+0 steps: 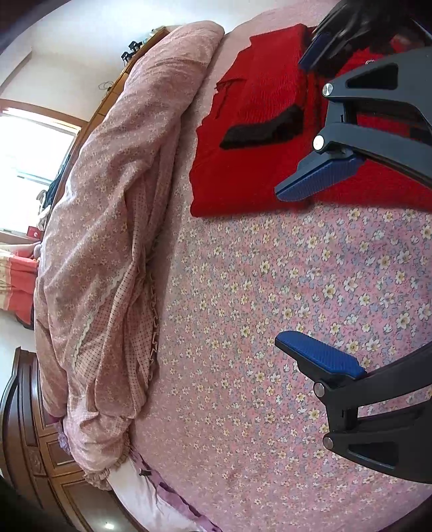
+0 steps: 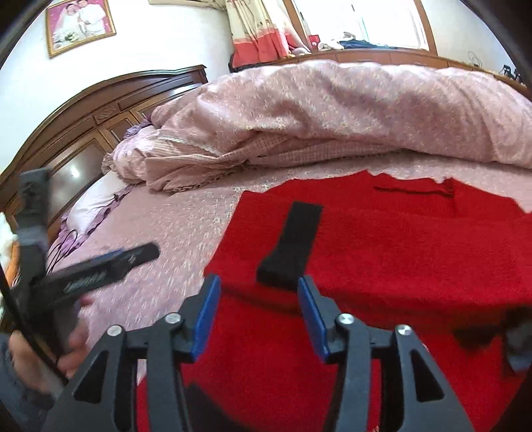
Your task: Fold small clothes
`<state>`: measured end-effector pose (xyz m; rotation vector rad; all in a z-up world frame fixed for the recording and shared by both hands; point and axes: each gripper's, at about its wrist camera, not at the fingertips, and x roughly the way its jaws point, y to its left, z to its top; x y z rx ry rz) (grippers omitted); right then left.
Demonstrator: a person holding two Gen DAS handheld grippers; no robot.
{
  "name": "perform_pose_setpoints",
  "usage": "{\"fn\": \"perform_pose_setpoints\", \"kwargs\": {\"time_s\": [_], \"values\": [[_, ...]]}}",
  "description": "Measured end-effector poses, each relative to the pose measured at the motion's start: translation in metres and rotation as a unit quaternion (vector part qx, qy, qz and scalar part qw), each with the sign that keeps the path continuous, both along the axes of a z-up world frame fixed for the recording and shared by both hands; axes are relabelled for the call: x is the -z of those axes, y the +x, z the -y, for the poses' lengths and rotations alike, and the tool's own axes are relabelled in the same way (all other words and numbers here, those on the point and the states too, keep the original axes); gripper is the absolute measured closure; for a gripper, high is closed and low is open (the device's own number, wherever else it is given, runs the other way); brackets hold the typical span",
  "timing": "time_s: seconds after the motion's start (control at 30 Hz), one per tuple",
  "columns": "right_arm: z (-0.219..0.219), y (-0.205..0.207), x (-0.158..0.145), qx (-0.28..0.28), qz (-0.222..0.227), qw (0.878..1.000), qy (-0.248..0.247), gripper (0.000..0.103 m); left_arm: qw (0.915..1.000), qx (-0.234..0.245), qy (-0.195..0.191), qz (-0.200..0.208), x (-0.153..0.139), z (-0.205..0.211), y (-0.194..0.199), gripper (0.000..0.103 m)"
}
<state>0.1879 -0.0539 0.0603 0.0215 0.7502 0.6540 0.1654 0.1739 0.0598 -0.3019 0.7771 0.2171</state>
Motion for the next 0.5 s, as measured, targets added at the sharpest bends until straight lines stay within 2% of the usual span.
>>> {"fn": "perform_pose_setpoints", "kwargs": {"time_s": [0.13, 0.3, 0.4, 0.5], "values": [[0.049, -0.027, -0.007, 0.020, -0.008, 1.000, -0.005, 0.047, 0.9998, 0.011, 0.012, 0.007, -0.003, 0.010, -0.009, 0.027], [0.150, -0.064, 0.001, 0.084, -0.039, 0.996, 0.003, 0.047, 0.9987, 0.025, -0.020, 0.041, -0.022, 0.022, -0.052, 0.027], [0.214, -0.092, 0.008, 0.135, -0.051, 0.989, 0.024, 0.047, 0.9985, 0.043, -0.021, 0.026, -0.015, 0.032, -0.075, 0.027], [0.267, -0.112, 0.014, 0.189, -0.078, 0.976, 0.075, 0.047, 0.9950, 0.084, -0.052, -0.015, 0.010, 0.040, -0.098, 0.027]]}}
